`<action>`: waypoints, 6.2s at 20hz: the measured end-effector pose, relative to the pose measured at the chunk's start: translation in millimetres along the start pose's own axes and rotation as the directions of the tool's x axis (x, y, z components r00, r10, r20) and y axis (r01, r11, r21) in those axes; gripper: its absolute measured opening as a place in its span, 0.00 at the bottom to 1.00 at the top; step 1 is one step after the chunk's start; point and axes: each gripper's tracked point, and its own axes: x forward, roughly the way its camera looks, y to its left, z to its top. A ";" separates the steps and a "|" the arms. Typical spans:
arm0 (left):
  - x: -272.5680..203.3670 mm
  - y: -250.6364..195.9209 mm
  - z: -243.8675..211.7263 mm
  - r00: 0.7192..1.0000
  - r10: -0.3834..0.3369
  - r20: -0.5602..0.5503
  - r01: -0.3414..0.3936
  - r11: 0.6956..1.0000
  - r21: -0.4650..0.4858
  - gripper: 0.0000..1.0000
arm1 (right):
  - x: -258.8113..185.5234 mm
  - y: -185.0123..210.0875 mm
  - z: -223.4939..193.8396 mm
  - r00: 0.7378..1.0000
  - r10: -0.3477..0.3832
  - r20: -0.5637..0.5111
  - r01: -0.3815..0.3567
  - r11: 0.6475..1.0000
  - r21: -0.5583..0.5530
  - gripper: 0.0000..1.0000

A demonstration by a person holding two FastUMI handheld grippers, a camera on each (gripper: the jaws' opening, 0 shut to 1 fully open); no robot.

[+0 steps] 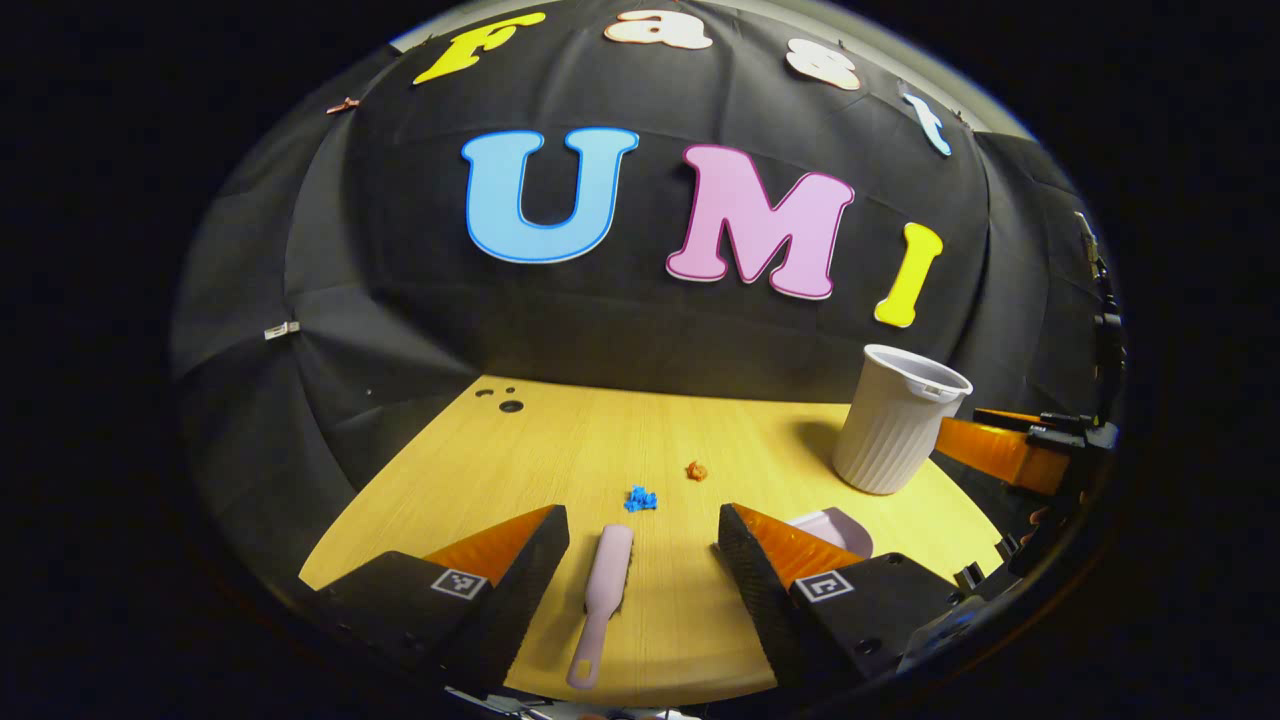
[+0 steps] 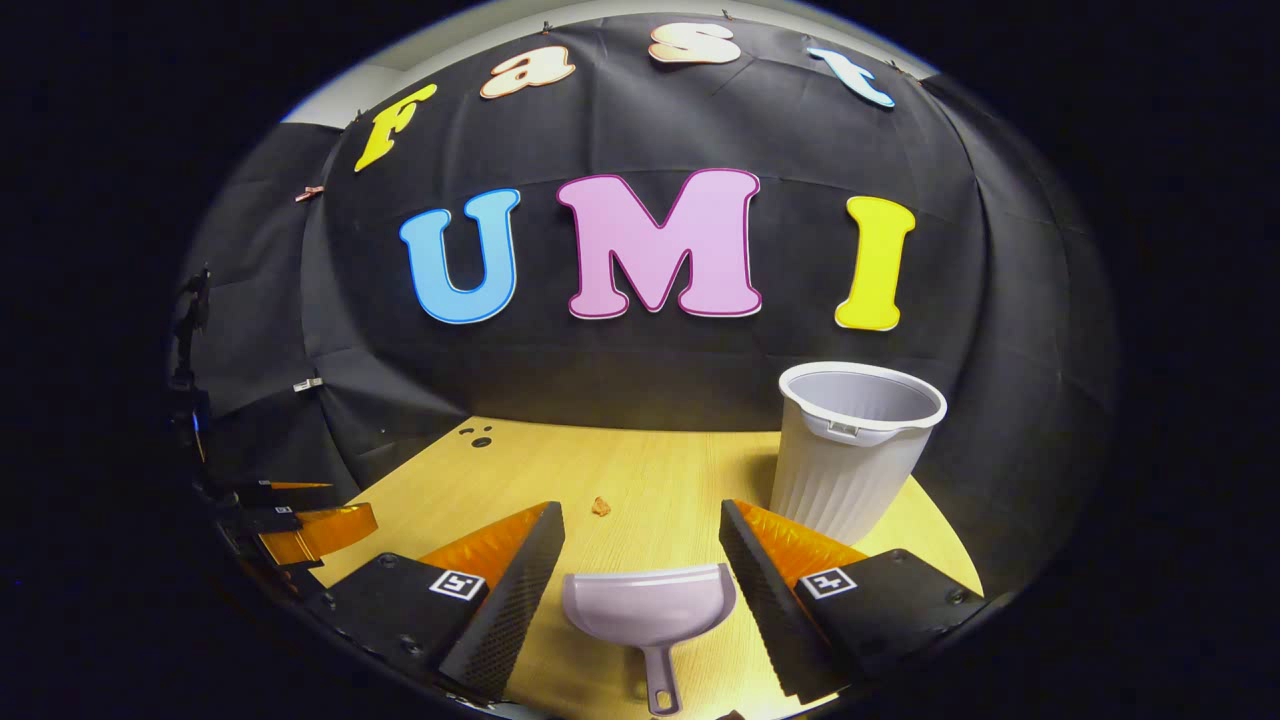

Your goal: Pick up the small broom and dustpan from the desktop, sweep the trash into the dustpan with the broom, and then empty the trash into the garbage bin.

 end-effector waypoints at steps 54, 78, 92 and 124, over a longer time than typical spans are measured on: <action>110.4 33.6 -206.6 0.773 0.092 -0.628 -0.025 0.993 0.114 0.29 | 52.2 -28.5 -279.3 0.560 0.041 -0.827 -0.026 0.999 0.032 0.32; 300.9 55.2 -97.7 0.767 0.032 -0.641 0.289 0.874 0.390 0.26 | 92.5 -37.1 -246.9 0.529 0.168 -0.832 -0.377 0.925 -0.053 0.34; 293.2 -47.2 -129.9 0.548 -0.108 -0.830 0.679 0.637 0.365 0.27 | 113.1 -30.5 -248.7 0.528 0.210 -0.823 -0.475 0.877 -0.080 0.35; 126.5 69.1 -234.5 0.827 -0.186 -0.530 0.188 0.981 -0.052 0.25 | 94.8 -90.4 -98.2 0.677 0.189 -0.712 -0.373 0.921 -0.110 0.34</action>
